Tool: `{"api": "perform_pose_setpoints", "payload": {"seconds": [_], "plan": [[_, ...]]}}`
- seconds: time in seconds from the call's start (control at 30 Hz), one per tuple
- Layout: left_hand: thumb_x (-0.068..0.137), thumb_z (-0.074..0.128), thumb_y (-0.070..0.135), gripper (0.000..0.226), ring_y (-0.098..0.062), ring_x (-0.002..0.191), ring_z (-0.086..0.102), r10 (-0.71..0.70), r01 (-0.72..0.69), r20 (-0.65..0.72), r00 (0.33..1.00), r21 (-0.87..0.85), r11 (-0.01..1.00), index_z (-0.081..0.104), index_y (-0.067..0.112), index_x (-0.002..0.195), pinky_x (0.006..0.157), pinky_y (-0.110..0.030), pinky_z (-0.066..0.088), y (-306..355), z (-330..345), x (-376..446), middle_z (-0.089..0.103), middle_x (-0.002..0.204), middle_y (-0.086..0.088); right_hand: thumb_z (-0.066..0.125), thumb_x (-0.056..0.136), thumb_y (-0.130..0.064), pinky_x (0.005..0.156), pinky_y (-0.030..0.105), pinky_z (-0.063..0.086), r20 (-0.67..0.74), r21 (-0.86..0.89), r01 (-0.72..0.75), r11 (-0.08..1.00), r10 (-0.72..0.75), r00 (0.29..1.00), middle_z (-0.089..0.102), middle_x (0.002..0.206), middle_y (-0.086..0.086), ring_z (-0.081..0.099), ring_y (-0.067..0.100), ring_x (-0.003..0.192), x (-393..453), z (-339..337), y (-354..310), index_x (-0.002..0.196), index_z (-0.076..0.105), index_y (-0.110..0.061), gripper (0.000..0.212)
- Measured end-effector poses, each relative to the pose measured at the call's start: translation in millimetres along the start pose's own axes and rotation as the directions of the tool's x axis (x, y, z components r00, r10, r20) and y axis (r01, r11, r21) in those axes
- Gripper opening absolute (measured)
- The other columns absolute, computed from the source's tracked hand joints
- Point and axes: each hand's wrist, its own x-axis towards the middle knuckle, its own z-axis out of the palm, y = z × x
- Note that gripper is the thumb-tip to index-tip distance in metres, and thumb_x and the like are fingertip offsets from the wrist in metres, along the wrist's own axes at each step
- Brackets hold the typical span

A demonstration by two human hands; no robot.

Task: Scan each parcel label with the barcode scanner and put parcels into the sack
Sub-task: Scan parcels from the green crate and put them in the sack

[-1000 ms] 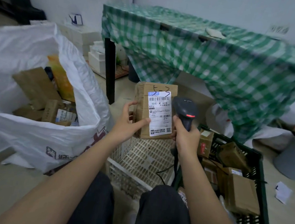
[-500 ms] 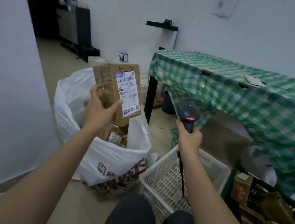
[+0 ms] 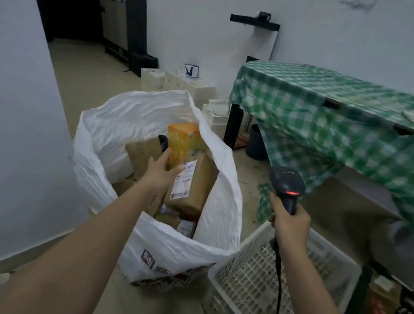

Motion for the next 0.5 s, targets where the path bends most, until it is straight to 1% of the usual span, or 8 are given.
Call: {"api": "perform_pose_setpoints", "payload": {"seconds": [0.03, 0.1, 0.13, 0.2, 0.3, 0.37, 0.43, 0.5], "plan": [[0.093, 0.058, 0.041, 0.067, -0.028, 0.146, 0.019, 0.056, -0.058, -0.041, 0.998, -0.038, 0.998, 0.025, 0.031, 0.151, 0.113, -0.048, 0.030, -0.4, 2.8, 0.1, 0.015, 0.159, -0.007, 0.070, 0.087, -0.026, 0.062, 0.031, 0.040, -0.009, -0.010, 0.004, 1.000, -0.004, 1.000, 0.058, 0.065, 0.010, 0.053, 0.020, 0.058, 3.7, -5.8, 4.1, 0.073, 0.058, -0.012, 0.024], [0.095, 0.057, 0.031, 0.049, -0.019, 0.134, 0.039, 0.170, -0.179, -0.115, 0.979, -0.079, 0.981, 0.043, 0.025, 0.142, 0.105, -0.037, 0.040, 9.4, 4.2, -12.1, 0.039, 0.147, 0.000, 0.071, 0.086, -0.027, 0.064, 0.033, 0.043, -0.006, -0.025, 0.008, 1.000, -0.008, 1.000, 0.061, 0.071, 0.013, 0.054, 0.021, 0.062, 8.7, -18.3, 9.9, 0.078, 0.062, -0.009, 0.022], [0.095, 0.058, 0.030, 0.040, -0.016, 0.128, 0.044, 0.206, -0.217, -0.124, 0.971, -0.076, 0.973, 0.050, 0.026, 0.134, 0.101, -0.036, 0.043, 16.6, 6.2, -20.6, 0.046, 0.141, 0.002, 0.071, 0.086, -0.027, 0.065, 0.034, 0.044, -0.004, -0.034, 0.002, 0.999, -0.002, 1.000, 0.062, 0.072, 0.012, 0.055, 0.022, 0.062, 10.4, -25.6, 13.5, 0.079, 0.063, -0.008, 0.021], [0.094, 0.060, 0.031, 0.028, -0.012, 0.119, 0.051, 0.271, -0.279, -0.095, 0.958, -0.086, 0.956, 0.057, 0.028, 0.121, 0.095, -0.032, 0.046, 33.1, 14.5, -39.6, 0.054, 0.132, 0.005, 0.071, 0.086, -0.026, 0.064, 0.034, 0.044, -0.013, -0.062, -0.007, 0.998, 0.006, 1.000, 0.062, 0.070, 0.011, 0.055, 0.021, 0.060, 10.3, -42.4, 18.6, 0.077, 0.062, -0.010, 0.021], [0.094, 0.061, 0.025, 0.023, -0.007, 0.108, 0.055, 0.375, -0.379, -0.055, 0.925, -0.126, 0.917, 0.059, 0.021, 0.117, 0.083, -0.017, 0.046, 58.9, 38.5, -71.8, 0.057, 0.121, 0.006, 0.071, 0.087, -0.024, 0.063, 0.035, 0.042, -0.027, -0.085, -0.025, 0.996, 0.023, 0.999, 0.060, 0.067, 0.014, 0.054, 0.023, 0.058, 4.8, -74.0, 26.2, 0.072, 0.059, -0.011, 0.023], [0.094, 0.060, 0.021, 0.021, -0.005, 0.104, 0.054, 0.436, -0.437, -0.036, 0.899, -0.129, 0.890, 0.060, 0.017, 0.115, 0.079, -0.011, 0.046, 73.9, 65.1, -93.5, 0.052, 0.117, 0.004, 0.070, 0.088, -0.023, 0.062, 0.036, 0.043, -0.048, -0.102, -0.060, 0.993, 0.055, 0.997, 0.059, 0.069, 0.016, 0.053, 0.025, 0.059, -1.9, -100.5, 34.0, 0.072, 0.058, -0.009, 0.024], [0.094, 0.060, 0.020, 0.017, -0.007, 0.104, 0.054, 0.480, -0.472, 0.024, 0.877, -0.143, 0.870, 0.059, 0.017, 0.111, 0.083, -0.018, 0.049, 84.8, 98.1, -113.7, 0.049, 0.117, 0.000, 0.068, 0.089, -0.022, 0.060, 0.033, 0.041, -0.067, -0.117, -0.102, 0.988, 0.095, 0.993, 0.058, 0.069, 0.016, 0.052, 0.024, 0.059, -10.2, -129.6, 46.4, 0.076, 0.059, -0.007, 0.023], [0.093, 0.062, 0.021, 0.017, -0.009, 0.105, 0.054, 0.466, -0.448, 0.121, 0.876, -0.150, 0.881, 0.058, 0.020, 0.109, 0.085, -0.022, 0.048, 88.6, 136.1, -129.6, 0.049, 0.118, 0.000, 0.070, 0.088, -0.026, 0.061, 0.034, 0.042, -0.119, -0.130, -0.158, 0.979, 0.143, 0.983, 0.060, 0.069, 0.014, 0.054, 0.024, 0.060, -19.0, -161.4, 62.8, 0.081, 0.062, -0.005, 0.023]]}}
